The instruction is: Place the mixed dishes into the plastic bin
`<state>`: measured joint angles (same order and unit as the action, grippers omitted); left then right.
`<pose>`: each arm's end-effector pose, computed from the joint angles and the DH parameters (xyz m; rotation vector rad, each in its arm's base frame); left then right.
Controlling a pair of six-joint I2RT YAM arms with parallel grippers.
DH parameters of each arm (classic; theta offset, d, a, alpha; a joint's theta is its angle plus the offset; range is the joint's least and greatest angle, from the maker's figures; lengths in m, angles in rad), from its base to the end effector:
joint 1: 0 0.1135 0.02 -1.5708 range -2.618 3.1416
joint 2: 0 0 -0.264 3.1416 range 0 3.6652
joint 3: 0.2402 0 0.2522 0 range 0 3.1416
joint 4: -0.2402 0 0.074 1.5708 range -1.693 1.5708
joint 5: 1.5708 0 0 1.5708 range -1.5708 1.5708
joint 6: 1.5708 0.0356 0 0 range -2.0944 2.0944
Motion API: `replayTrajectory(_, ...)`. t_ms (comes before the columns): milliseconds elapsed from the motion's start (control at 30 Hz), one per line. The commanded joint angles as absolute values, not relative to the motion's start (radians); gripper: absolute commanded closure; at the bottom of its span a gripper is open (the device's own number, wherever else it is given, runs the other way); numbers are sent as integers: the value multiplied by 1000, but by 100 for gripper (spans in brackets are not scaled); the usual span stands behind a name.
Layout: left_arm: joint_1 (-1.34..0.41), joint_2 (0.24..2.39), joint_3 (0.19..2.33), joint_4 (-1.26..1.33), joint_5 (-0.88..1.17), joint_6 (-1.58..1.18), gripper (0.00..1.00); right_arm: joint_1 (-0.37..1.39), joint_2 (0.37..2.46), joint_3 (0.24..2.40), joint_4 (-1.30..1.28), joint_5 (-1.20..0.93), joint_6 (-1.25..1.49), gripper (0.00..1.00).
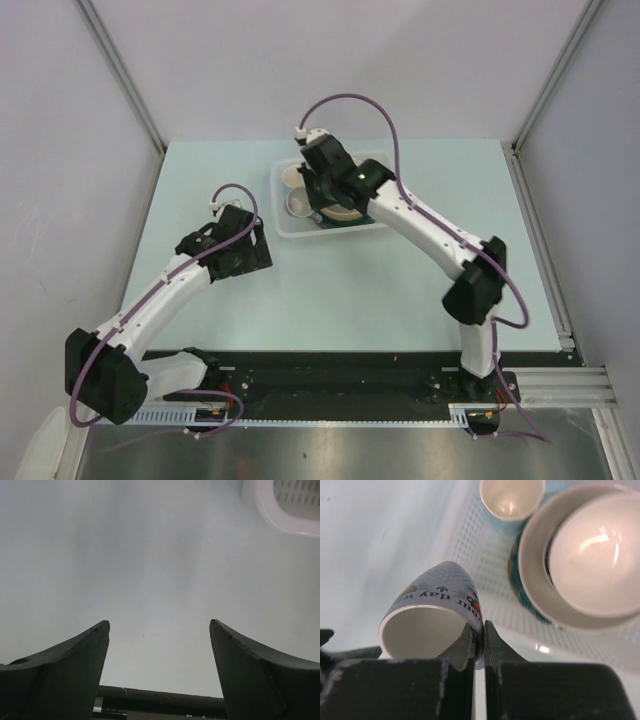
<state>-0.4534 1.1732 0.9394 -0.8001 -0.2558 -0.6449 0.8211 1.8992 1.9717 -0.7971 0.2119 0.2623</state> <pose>0.2066 -0.0907 0.2653 -0.3340 2.5327 -0.0865 0.2962 0.3071 0.3689 -0.5271 2.2356 0.3236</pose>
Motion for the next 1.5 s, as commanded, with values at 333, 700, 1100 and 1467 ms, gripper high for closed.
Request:
replayTrajectory(333,-426,1124,962,-842,-313,-624,14,746,2252,2395,-934,98,178,100)
replayTrajectory(700,-426,1134,925,-808,-273,-640,14,726,2315,2399,-923,64,175,100)
replayTrajectory(1100,-426,1169,937,-813,-270,-630,15,723,2416,2436,-893,74,186,94)
replayTrajectory(1467,-426,1192,1006,-847,-282,-617,14,715,2399,2431,-848,71,212,56)
